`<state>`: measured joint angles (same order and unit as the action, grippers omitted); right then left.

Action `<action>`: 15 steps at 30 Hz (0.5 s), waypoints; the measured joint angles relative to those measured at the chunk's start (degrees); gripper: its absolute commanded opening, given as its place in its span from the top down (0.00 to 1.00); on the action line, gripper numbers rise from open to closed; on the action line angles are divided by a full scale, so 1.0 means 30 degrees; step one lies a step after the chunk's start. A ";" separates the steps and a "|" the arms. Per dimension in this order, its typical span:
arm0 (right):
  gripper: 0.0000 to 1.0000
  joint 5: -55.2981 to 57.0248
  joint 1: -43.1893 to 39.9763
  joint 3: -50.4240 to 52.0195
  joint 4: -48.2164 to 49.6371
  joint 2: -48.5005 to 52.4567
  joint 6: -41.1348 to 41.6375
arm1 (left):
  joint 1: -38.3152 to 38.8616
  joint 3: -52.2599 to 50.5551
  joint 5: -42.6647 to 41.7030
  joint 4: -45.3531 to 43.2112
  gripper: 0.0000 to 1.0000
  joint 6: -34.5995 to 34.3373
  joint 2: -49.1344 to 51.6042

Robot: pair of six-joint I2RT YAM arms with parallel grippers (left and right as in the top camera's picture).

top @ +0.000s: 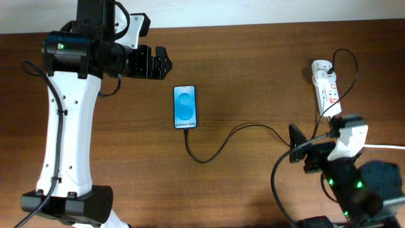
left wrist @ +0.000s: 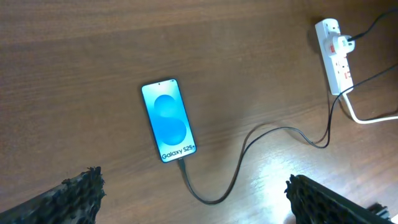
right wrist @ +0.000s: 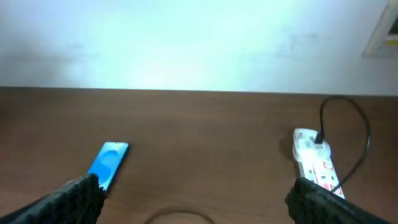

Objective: Plug charger to phone and switch on socket

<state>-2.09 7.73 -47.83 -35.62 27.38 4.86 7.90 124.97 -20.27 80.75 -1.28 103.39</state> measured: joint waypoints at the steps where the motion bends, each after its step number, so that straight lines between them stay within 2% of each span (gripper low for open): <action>1: 0.02 0.0066 -0.0153 0.1698 0.1756 -0.1231 -0.0036 | 0.0000 0.0015 -0.0007 -0.0015 0.01 -0.0007 0.0000; 3: 0.02 0.0197 -0.0262 0.4860 0.4335 -0.3468 -0.0058 | 0.0000 0.0022 -0.0007 0.0000 0.01 0.0000 -0.0007; 4: 0.01 0.0211 -0.0277 0.6987 0.7067 -0.4721 -0.0073 | 0.0000 0.0029 0.0000 0.0015 0.01 0.0000 0.0000; 8: 0.02 0.0219 -0.0277 1.0746 1.1948 -0.6484 -0.0102 | 0.0000 0.0029 -0.0007 0.0022 0.01 0.0000 0.0000; 12: 0.02 0.0270 -0.0277 1.2466 1.3041 -0.8735 -0.0109 | 0.0000 0.0029 -0.0007 0.0015 0.01 -0.0007 0.0000; 15: 0.02 0.0270 -0.0277 1.3056 1.4251 -0.8867 -0.0102 | 0.0000 0.0029 -0.0007 0.0015 0.01 0.0000 0.0000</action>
<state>-1.28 6.90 -8.67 7.14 0.78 4.56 7.90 125.05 -20.29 80.79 -1.28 103.39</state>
